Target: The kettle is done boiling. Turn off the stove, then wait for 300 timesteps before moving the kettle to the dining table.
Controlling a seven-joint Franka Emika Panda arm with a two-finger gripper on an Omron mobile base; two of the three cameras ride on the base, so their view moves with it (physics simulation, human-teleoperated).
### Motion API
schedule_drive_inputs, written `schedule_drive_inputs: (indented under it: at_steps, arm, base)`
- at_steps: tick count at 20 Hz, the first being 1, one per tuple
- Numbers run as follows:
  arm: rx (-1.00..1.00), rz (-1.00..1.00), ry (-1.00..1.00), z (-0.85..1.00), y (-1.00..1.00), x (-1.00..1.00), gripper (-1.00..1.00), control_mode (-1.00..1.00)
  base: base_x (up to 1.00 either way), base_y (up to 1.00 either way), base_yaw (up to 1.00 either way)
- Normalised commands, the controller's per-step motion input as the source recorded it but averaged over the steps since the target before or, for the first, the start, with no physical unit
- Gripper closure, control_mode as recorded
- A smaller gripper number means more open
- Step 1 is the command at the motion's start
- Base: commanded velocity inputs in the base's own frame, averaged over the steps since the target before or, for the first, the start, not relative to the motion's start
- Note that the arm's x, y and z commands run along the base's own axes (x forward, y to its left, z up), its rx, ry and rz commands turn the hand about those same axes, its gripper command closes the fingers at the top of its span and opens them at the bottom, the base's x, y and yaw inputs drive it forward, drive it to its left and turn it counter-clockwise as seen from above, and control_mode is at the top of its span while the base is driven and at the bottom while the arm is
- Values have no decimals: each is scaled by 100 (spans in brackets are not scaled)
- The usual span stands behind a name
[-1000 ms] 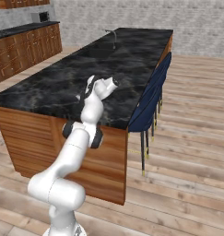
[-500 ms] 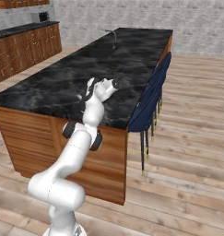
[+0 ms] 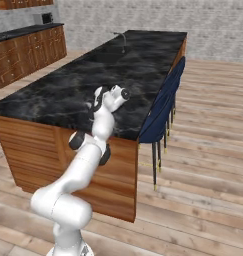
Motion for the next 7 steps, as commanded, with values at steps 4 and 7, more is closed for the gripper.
schedule_drive_inputs:
  at_steps: [4, 7]
  arm:
    - [0, 2, 5, -6, -19, 10, -100, -100]
    - [0, 0, 0, 0, -31, 0, -100, -100]
  base:
    - [0, 0, 0]
    - [0, 0, 0]
